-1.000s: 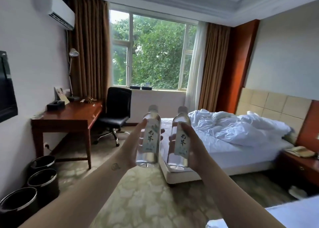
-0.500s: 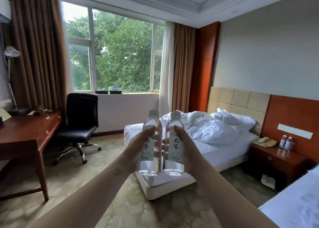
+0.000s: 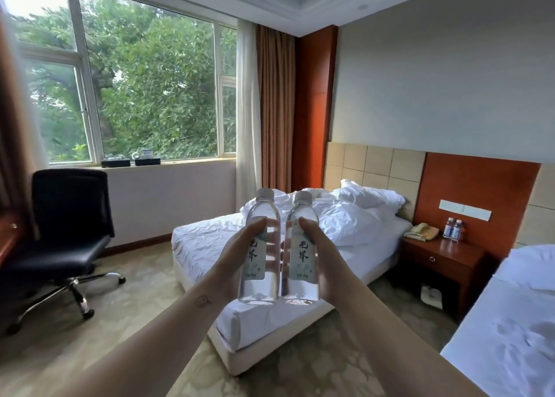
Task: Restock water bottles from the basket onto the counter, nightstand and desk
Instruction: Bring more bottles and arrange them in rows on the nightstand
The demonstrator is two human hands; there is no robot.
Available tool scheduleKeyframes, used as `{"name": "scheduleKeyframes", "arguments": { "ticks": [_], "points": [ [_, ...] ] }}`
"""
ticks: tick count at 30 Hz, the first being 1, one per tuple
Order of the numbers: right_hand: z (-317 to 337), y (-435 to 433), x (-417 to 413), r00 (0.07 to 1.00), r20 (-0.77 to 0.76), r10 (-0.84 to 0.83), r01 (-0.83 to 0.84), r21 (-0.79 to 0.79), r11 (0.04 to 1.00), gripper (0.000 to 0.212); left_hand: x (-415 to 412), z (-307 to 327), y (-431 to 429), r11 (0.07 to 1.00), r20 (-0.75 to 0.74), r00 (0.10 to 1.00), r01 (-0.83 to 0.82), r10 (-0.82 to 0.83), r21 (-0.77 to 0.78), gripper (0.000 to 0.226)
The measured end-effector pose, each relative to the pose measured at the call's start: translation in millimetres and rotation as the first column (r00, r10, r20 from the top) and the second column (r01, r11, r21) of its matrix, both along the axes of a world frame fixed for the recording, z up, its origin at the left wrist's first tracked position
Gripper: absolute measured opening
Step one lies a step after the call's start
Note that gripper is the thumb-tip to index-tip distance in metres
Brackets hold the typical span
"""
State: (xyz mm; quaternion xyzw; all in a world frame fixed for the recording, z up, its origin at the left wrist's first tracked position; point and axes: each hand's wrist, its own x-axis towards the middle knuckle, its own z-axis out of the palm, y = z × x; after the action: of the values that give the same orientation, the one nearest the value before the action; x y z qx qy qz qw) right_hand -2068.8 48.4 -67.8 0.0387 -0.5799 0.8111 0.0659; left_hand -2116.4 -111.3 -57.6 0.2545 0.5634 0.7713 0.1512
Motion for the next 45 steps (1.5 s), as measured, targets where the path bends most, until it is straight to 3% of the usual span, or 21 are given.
{"name": "scheduleKeyframes", "arguments": {
  "ticks": [6,19,24,31,34,38,45],
  "points": [
    [-16.0,51.5,-38.4,0.99,0.068,-0.12,0.119,0.013,0.993,0.064,-48.5,-11.6,54.7,0.995,-0.008,0.996,0.09,-0.09,-0.052,0.054],
    [0.6,212.7,-134.1,0.951,0.063,-0.303,0.294,0.12,0.948,0.051,-154.8,3.2,222.1,0.982,-0.014,0.982,0.186,-0.187,-0.025,0.047],
    [-1.1,262.5,-159.3,0.949,0.097,-0.3,0.296,0.057,0.954,0.041,-187.0,-0.4,275.4,0.976,0.013,0.976,0.219,-0.219,-0.011,0.046],
    [-8.9,321.0,-199.6,0.918,0.122,-0.376,0.37,0.072,0.926,0.052,-241.9,-15.3,343.4,0.974,0.099,0.974,0.213,-0.206,-0.074,0.04],
    [-8.1,346.9,-226.5,0.899,0.134,-0.418,0.413,0.066,0.909,0.042,-271.8,-14.9,374.2,0.97,0.096,0.97,0.23,-0.222,-0.083,0.041],
    [-9.7,383.4,-261.8,0.871,0.101,-0.481,0.468,0.134,0.874,0.052,-312.2,-17.6,412.4,0.945,0.099,0.945,0.32,-0.313,-0.072,0.034],
    [-10.9,456.3,-349.2,0.788,0.073,-0.612,0.577,0.263,0.774,0.071,-413.0,-13.6,490.7,0.905,0.038,0.913,0.406,-0.405,-0.129,0.057]
  ]
}}
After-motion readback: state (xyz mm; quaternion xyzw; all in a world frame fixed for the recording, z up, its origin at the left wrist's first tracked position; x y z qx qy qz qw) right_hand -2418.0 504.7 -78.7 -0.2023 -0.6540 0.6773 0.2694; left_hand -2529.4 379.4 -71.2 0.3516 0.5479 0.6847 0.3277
